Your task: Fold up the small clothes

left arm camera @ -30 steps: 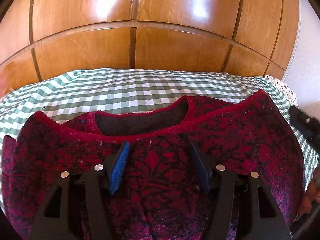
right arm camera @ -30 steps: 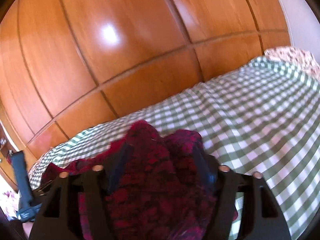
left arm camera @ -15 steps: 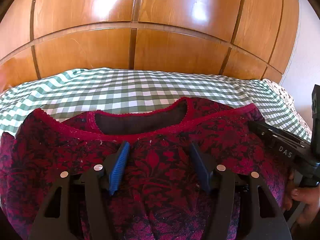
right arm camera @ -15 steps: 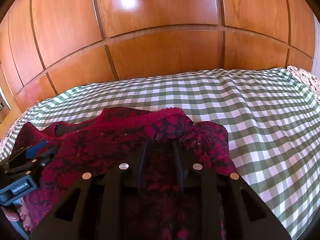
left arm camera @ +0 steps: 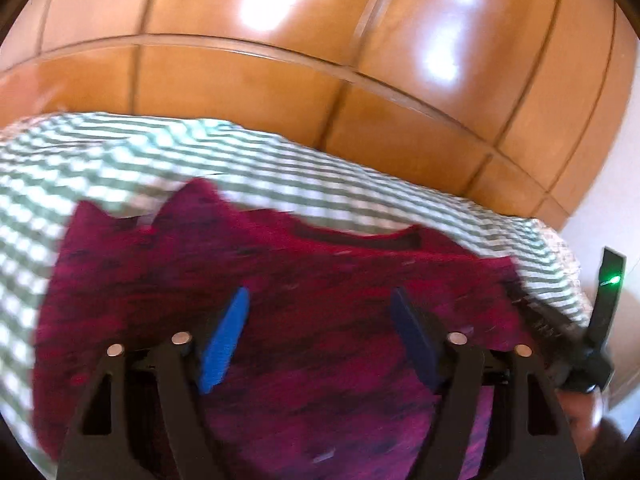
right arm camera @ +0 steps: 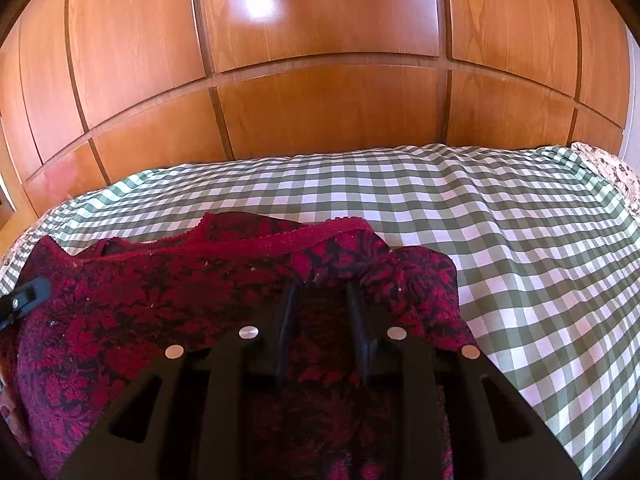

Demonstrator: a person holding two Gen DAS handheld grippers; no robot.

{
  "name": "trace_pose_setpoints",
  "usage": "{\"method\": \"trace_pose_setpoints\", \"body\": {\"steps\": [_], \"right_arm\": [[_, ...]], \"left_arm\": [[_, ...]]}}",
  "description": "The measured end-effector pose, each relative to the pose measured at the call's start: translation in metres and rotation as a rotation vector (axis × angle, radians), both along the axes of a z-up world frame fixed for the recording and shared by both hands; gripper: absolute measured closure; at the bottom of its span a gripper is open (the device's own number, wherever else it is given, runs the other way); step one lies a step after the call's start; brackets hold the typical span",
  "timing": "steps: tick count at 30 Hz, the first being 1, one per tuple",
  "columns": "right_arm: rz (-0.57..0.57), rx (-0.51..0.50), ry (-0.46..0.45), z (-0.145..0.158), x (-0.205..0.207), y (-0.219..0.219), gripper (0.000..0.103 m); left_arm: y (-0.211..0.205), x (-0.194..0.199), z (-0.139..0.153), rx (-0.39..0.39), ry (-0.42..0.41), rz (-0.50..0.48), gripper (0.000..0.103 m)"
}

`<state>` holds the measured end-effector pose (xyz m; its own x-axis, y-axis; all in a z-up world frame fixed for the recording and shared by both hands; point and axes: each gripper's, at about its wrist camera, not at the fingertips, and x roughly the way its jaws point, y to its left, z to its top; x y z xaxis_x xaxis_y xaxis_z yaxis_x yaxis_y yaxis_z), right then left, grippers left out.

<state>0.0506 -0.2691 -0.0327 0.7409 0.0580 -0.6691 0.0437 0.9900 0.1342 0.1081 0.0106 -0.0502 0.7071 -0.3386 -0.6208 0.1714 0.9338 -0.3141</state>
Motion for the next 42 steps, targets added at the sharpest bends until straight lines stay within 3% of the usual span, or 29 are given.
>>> {"method": "trace_pose_setpoints", "body": {"steps": [4, 12, 16, 21, 24, 29, 31, 33, 38, 42], "right_arm": [[0.000, -0.009, -0.003, 0.001, -0.001, 0.002, 0.078], [0.011, 0.022, -0.053, 0.011, -0.012, -0.001, 0.075], [0.008, 0.065, -0.053, 0.023, -0.026, -0.003, 0.073], [0.009, 0.127, -0.047, 0.033, -0.054, -0.003, 0.072], [0.023, 0.183, -0.059, 0.039, -0.073, -0.006, 0.065], [0.048, 0.196, -0.065, 0.047, -0.101, -0.003, 0.063], [0.076, 0.209, -0.060, 0.047, -0.115, 0.004, 0.051], [0.103, 0.202, -0.064, 0.048, -0.128, 0.013, 0.047], [0.154, 0.170, -0.031, 0.043, -0.145, 0.031, 0.051], [0.179, 0.156, 0.005, 0.035, -0.151, 0.037, 0.073]], "left_arm": [[0.018, -0.015, 0.000, 0.070, -0.019, 0.046, 0.029], [0.035, -0.046, 0.005, 0.103, -0.050, 0.068, 0.029], [0.045, -0.068, 0.008, 0.113, -0.106, 0.092, 0.010], [0.066, -0.074, -0.002, 0.079, -0.065, 0.119, 0.010], [0.072, -0.080, -0.004, 0.060, -0.078, 0.119, 0.010], [0.069, -0.088, -0.005, 0.082, -0.081, 0.107, 0.008], [0.070, -0.094, -0.005, 0.077, -0.087, 0.103, 0.005], [0.074, -0.098, -0.003, 0.053, -0.097, 0.107, 0.005], [0.096, -0.102, -0.006, -0.039, -0.049, 0.195, 0.005], [0.111, -0.102, -0.012, -0.127, -0.001, 0.234, 0.005]]}}
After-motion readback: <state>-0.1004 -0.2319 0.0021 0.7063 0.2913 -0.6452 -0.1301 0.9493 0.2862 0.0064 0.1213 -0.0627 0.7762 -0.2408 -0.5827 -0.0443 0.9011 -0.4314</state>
